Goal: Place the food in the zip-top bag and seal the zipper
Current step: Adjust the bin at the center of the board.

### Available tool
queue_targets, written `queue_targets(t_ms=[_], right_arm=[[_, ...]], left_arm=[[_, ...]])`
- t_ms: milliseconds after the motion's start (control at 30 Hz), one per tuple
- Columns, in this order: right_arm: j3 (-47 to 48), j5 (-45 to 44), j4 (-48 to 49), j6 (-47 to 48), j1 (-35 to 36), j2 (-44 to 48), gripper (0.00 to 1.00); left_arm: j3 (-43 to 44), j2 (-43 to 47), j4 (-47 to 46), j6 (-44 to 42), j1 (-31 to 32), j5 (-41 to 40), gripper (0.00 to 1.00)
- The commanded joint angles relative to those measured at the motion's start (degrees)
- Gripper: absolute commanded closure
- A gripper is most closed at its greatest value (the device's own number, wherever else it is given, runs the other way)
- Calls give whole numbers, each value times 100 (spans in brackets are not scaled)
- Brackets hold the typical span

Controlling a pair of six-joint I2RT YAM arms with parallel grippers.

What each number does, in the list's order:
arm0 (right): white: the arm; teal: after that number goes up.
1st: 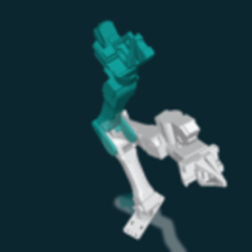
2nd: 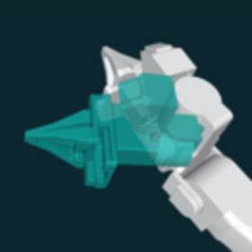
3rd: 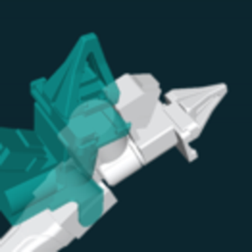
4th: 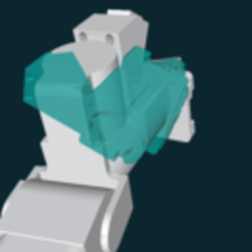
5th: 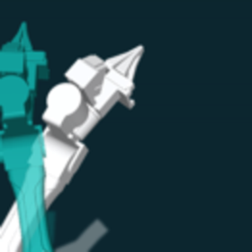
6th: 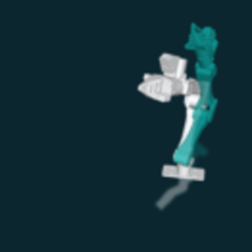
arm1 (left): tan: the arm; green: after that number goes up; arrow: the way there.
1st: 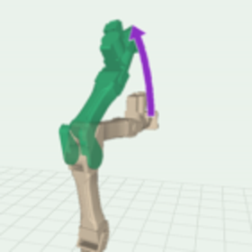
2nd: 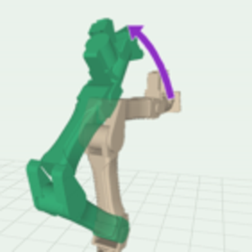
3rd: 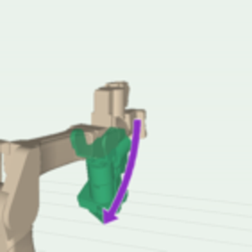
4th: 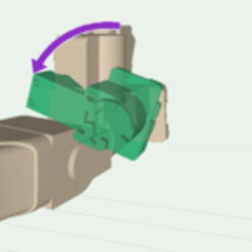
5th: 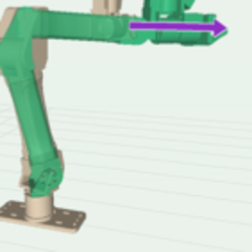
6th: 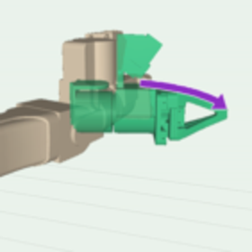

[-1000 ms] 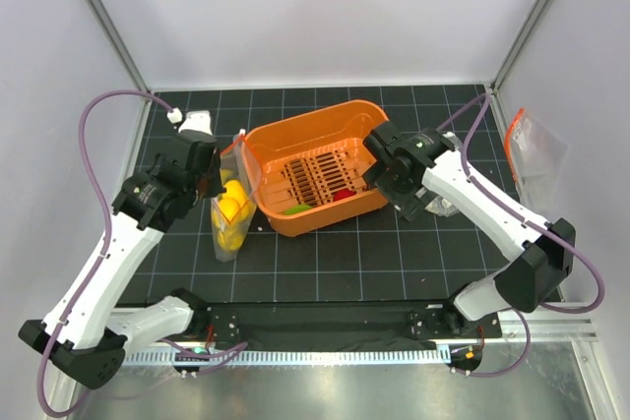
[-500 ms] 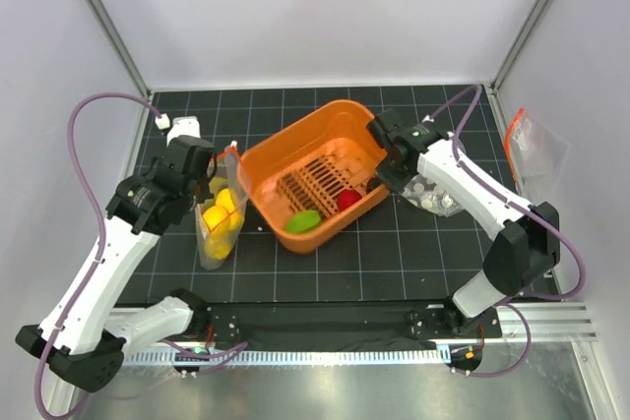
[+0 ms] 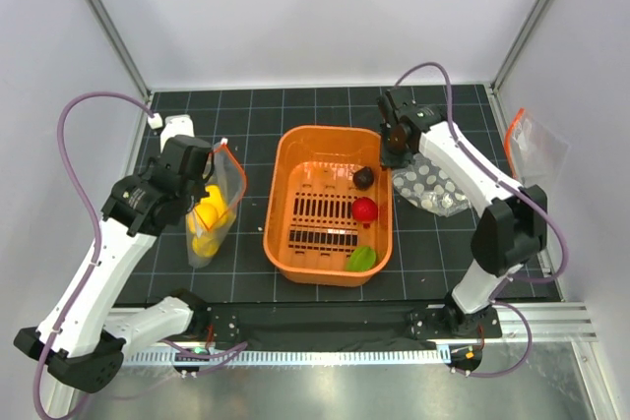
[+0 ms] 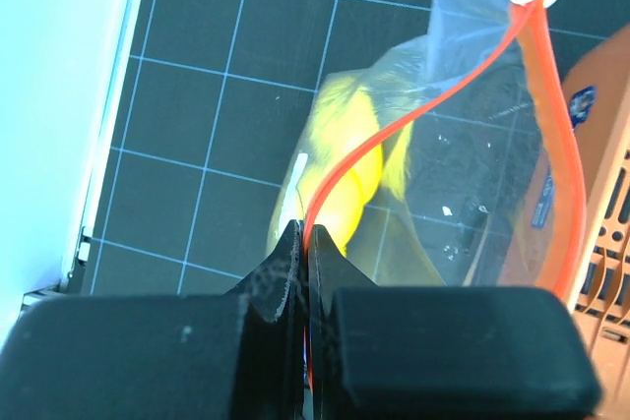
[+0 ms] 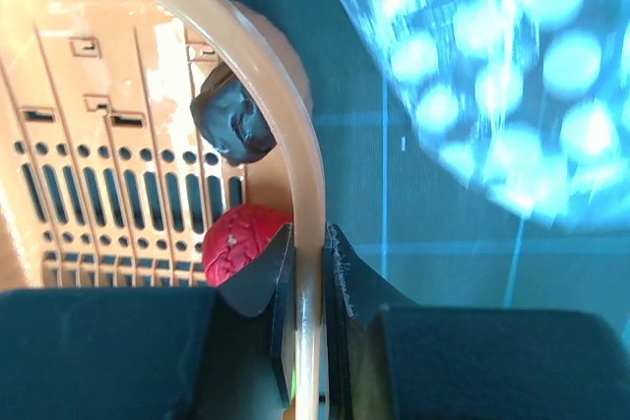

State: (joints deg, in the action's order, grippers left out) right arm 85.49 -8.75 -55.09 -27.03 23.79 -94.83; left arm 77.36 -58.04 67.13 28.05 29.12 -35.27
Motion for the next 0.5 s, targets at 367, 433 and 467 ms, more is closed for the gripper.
queue_targets(t_ms=[367,433,467], right_arm=[[3104,-495,-36,2289,-76,-1891,18],[3114,-592,-212,2255,-76,-1742,17],[3027,-592,-230,2237,-68,-1637,16]], left_arm=[[104,-84,-543,-89,-21,634,100],[60,-137,-666,-90,-21,714,100],[60,-181,-693,-81,-21,758,100]])
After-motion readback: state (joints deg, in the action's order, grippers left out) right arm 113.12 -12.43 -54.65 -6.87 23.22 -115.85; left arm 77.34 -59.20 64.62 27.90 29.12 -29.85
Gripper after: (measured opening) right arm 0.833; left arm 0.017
